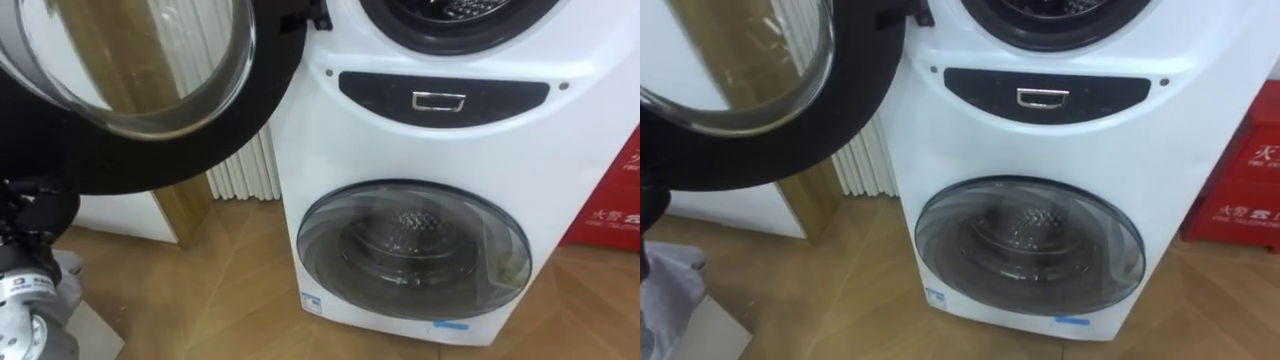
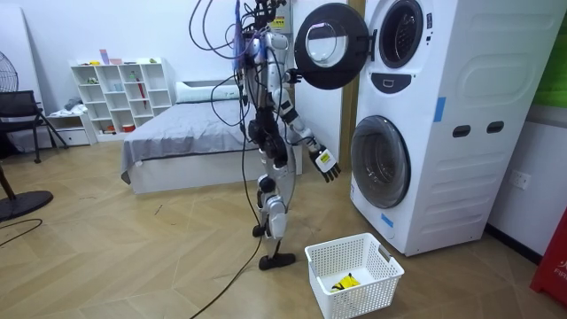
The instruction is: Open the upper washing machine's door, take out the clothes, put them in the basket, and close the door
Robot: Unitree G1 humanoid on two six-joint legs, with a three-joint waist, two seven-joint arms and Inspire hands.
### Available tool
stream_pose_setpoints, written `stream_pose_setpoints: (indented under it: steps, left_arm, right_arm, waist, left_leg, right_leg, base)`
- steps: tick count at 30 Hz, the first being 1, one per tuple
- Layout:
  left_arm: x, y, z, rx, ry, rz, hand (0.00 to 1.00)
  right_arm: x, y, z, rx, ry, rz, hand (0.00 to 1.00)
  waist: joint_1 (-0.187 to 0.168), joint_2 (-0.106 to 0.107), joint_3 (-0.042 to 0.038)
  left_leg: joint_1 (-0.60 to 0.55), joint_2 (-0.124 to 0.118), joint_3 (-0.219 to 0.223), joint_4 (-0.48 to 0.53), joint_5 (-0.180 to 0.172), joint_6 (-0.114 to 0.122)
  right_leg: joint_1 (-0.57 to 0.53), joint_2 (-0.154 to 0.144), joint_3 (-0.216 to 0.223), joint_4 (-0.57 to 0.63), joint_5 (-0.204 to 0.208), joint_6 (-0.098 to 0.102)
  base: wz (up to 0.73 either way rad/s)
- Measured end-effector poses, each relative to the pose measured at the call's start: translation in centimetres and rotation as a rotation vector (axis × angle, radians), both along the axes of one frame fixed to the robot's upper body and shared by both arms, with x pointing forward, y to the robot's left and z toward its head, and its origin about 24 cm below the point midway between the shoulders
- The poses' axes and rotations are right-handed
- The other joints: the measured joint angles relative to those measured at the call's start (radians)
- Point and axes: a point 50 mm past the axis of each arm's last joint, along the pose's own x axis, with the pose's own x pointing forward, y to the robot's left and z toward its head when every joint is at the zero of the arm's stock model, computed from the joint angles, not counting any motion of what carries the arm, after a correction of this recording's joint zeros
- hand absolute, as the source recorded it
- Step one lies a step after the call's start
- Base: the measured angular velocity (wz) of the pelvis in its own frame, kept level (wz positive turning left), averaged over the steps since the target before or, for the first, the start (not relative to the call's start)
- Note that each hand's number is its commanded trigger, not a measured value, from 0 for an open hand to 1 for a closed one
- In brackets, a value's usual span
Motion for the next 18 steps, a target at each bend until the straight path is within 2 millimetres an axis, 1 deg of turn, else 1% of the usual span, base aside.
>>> stream_pose_setpoints:
  steps: [3, 4, 5, 11, 14, 18]
  left_arm:
    - [-1.0, 0.1, -0.9, 0.009, -0.004, -0.025, 0.00]
    - [-1.4, 0.1, -1.2, 0.013, 0.002, -0.030, 0.00]
    - [-1.5, 0.1, -1.3, 0.012, 0.005, -0.035, 0.00]
    - [-1.5, 0.0, -1.3, 0.013, 0.002, -0.057, 0.00]
    - [-1.4, -0.2, -1.4, 0.005, -0.001, -0.066, 0.00]
    - [-1.6, -0.6, -1.8, -0.018, -0.009, -0.075, 0.00]
  right_arm:
    - [0.6, 0.2, 0.1, 0.016, -0.012, 0.017, 0.00]
    - [0.8, 0.2, 0.2, 0.019, -0.017, 0.020, 0.00]
    - [0.8, 0.2, 0.2, 0.023, -0.017, 0.023, 0.00]
    - [0.8, 0.5, 0.1, 0.030, -0.010, 0.037, 0.00]
    - [0.7, 0.7, 0.0, 0.035, -0.006, 0.042, 0.00]
    - [0.5, 0.7, -0.2, 0.037, 0.005, 0.037, 0.00]
  waist:
    - [-0.015, -0.002, 0.0000]
    - [-0.027, -0.002, 0.0001]
    - [-0.031, -0.004, 0.0003]
    - [-0.034, -0.012, 0.0004]
    - [-0.034, -0.016, -0.0006]
    - [-0.034, -0.016, -0.0005]
  left_leg:
    - [0.009, -0.009, 0.005, -0.013, 0.007, 0.008]
    - [0.009, -0.012, 0.005, -0.013, 0.008, 0.010]
    - [0.010, -0.014, 0.006, -0.013, 0.009, 0.012]
    - [0.008, -0.020, 0.011, -0.012, 0.012, 0.019]
    - [0.008, -0.021, 0.011, -0.012, 0.013, 0.020]
    - [0.007, -0.020, 0.012, -0.012, 0.013, 0.021]
  right_leg:
    - [0.002, -0.009, 0.003, 0.000, 0.004, 0.008]
    - [0.002, -0.012, 0.003, 0.000, 0.004, 0.010]
    - [0.002, -0.015, 0.004, 0.000, 0.004, 0.012]
    - [0.000, -0.021, 0.011, -0.002, 0.011, 0.021]
    - [0.000, -0.021, 0.010, -0.001, 0.012, 0.021]
    - [-0.001, -0.021, 0.011, -0.001, 0.012, 0.021]
  base:
    - [0.00]
    - [0.00]
    - [0.00]
    - [-0.01]
    - [0.00]
    - [0.00]
